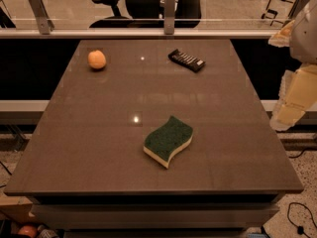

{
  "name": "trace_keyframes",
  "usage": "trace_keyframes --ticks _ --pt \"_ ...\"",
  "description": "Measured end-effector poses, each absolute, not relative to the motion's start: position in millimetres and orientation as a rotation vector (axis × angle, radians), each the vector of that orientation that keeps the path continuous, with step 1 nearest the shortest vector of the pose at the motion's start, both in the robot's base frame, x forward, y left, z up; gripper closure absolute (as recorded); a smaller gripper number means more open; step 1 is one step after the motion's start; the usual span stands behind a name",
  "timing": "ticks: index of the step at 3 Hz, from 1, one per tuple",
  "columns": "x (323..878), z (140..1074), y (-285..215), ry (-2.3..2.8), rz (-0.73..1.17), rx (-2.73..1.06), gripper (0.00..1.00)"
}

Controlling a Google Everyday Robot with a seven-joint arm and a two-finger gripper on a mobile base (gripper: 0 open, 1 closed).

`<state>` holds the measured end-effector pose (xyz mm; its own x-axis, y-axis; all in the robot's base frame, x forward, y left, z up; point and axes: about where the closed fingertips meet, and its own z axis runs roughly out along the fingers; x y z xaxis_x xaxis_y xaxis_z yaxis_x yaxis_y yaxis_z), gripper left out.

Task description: Move sponge near orange

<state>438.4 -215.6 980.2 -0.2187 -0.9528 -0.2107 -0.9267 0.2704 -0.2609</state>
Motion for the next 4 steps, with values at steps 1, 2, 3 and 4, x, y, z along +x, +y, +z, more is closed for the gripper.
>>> trace_keyframes --ticks 1,2,3,4 --pt "438.4 980.2 -215.6 2.221 -0.112 -1.717 0.0" --pt "437.9 983.1 -211.0 2.192 -0.135 -1.749 0.0" --pt "436.4 986.0 -201.4 2.126 -0.17 -1.817 0.0" --pt "437.7 979.6 -188.3 2.018 -0.193 -1.907 0.0"
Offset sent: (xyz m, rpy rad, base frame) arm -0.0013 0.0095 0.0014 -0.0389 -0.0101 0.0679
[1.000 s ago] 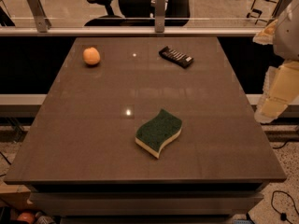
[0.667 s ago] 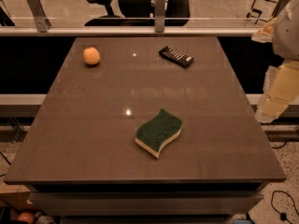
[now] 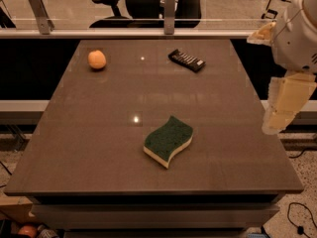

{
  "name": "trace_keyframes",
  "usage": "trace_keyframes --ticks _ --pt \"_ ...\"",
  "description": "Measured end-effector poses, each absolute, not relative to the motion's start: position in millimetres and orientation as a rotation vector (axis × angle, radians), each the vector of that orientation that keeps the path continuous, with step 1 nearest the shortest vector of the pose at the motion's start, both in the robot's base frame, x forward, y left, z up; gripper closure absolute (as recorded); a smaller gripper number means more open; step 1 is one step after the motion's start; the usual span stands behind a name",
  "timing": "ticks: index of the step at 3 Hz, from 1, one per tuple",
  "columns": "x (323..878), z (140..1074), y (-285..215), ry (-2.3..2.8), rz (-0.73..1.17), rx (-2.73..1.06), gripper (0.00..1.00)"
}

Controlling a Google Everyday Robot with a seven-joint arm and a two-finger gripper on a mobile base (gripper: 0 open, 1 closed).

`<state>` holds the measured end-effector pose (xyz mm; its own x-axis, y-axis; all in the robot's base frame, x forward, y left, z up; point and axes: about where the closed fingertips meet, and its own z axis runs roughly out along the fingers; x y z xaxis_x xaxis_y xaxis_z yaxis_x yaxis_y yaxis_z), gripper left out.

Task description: Move sponge near orange

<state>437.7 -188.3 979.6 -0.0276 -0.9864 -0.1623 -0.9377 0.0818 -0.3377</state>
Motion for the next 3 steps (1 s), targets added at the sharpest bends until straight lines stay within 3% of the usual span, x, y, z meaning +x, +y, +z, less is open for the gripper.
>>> trace_keyframes --ticks 3 --pt "417.3 930.2 -129.0 1.592 -0.046 -2.314 0.0"
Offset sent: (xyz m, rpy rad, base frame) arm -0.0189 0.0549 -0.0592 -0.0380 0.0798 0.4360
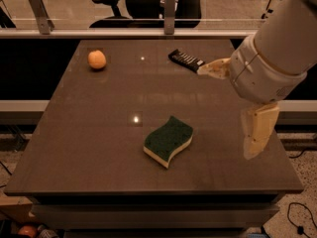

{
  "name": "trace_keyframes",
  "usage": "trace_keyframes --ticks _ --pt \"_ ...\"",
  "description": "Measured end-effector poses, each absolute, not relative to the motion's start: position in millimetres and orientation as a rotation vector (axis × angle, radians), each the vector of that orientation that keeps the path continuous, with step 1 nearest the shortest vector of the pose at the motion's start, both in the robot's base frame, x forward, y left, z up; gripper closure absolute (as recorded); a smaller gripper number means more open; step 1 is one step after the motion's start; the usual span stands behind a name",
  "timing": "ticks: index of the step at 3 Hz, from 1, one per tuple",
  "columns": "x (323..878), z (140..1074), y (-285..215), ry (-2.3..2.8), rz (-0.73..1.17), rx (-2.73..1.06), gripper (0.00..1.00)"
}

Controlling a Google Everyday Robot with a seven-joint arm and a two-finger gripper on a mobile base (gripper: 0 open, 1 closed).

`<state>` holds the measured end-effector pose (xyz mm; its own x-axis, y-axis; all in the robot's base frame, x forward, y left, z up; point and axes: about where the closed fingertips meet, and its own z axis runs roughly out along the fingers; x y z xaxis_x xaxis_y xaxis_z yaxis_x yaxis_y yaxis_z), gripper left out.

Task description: Move sponge near orange

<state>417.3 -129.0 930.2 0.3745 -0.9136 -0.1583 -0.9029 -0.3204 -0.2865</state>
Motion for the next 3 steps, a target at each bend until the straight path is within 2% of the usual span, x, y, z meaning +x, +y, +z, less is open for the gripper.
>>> trace_keyframes --ticks 2,3 --pt "403.1 900.8 -89.7 1.399 0.008 -2.427 0.0" --pt "402.6 899.0 -88.4 1.395 0.008 -2.43 0.0"
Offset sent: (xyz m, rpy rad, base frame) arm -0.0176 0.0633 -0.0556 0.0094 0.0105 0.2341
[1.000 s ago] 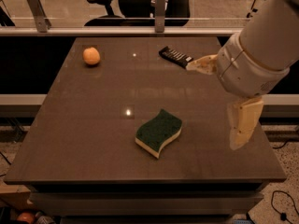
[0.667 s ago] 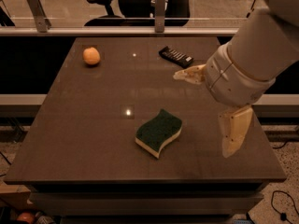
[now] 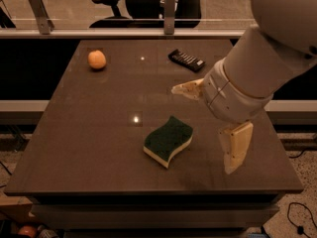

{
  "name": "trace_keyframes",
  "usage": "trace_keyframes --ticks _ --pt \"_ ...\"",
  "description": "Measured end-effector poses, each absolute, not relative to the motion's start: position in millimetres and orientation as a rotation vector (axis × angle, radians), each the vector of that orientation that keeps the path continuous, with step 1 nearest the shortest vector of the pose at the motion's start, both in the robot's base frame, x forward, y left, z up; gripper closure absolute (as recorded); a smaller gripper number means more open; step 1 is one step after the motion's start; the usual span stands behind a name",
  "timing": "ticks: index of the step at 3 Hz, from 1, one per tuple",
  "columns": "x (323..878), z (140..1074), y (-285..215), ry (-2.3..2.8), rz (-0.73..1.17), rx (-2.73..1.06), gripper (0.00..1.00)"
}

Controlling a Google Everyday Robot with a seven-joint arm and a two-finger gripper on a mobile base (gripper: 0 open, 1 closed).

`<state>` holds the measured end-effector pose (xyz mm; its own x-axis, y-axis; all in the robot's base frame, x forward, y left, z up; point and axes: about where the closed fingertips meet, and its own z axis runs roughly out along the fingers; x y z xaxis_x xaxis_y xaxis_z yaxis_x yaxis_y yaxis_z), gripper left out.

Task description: Move sponge near orange

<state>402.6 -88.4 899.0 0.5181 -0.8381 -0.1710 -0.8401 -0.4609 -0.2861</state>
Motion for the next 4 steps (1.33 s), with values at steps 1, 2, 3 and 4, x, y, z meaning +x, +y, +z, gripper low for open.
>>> trace_keyframes --ticks 1,2,3,4 --pt "402.1 902.7 -90.3 1.366 -0.014 -2.445 0.0" --pt "411.7 899.6 -81.9 1.253 -0.041 -2.517 0.0" --pt "425.4 894.6 -75.6 1.129 -0.067 -2.588 0.0" --pt "437.9 884.1 -67.9 1.012 -0.043 -2.647 0.0"
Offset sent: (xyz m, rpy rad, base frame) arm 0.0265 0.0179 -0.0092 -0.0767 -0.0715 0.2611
